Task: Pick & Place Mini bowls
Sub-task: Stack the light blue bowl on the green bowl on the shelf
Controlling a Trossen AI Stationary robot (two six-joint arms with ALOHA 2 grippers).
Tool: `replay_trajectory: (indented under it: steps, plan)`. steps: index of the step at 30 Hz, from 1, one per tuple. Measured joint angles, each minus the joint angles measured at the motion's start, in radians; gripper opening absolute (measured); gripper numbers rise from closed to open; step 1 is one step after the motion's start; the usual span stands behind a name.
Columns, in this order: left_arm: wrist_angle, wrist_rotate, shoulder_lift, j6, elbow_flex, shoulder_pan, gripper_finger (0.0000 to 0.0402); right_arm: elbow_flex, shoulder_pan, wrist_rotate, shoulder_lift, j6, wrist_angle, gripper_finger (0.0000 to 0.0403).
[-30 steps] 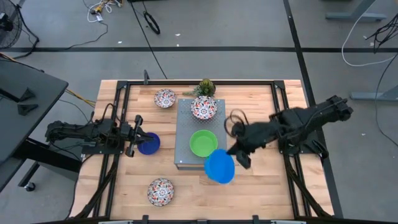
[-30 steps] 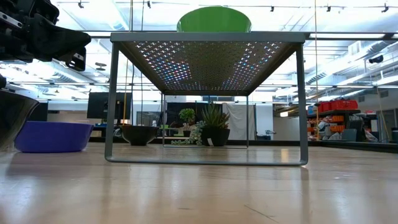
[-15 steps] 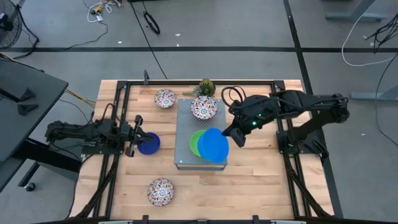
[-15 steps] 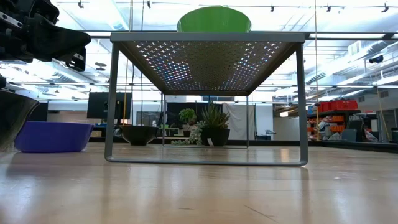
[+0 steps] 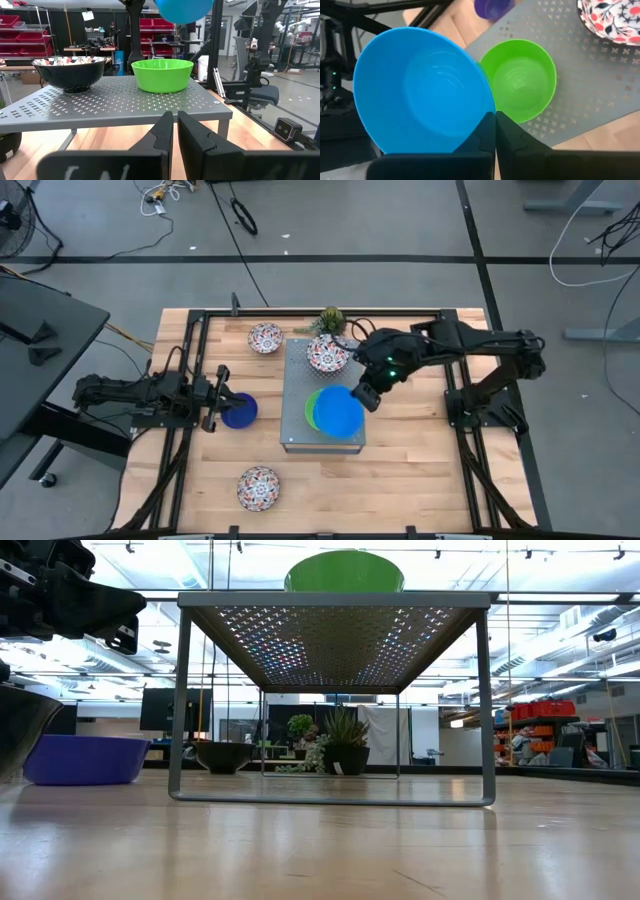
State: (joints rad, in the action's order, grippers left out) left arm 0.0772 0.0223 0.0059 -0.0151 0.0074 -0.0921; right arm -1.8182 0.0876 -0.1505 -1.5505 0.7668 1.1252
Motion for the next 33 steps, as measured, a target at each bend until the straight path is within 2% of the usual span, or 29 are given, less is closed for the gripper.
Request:
replay_trajectory:
  steps: [7,13,23,33]
  plan:
    - [0.0,0.0,0.0,0.0,0.0,0.0,0.003,-0.035,-0.059,-0.027,-0.067,0.003,0.019,0.0]
    - [0.0,0.0,0.0,0.0,0.0,0.0,0.003,-0.054,-0.104,-0.096,-0.116,-0.009,0.032,0.0]
    - [0.0,0.0,0.0,0.0,0.0,0.0,0.003,-0.054,-0.147,-0.103,-0.136,-0.032,0.128,0.0]
    - [0.0,0.0,0.0,0.0,0.0,0.0,0.003,-0.054,-0.145,-0.103,-0.171,-0.049,0.126,0.0]
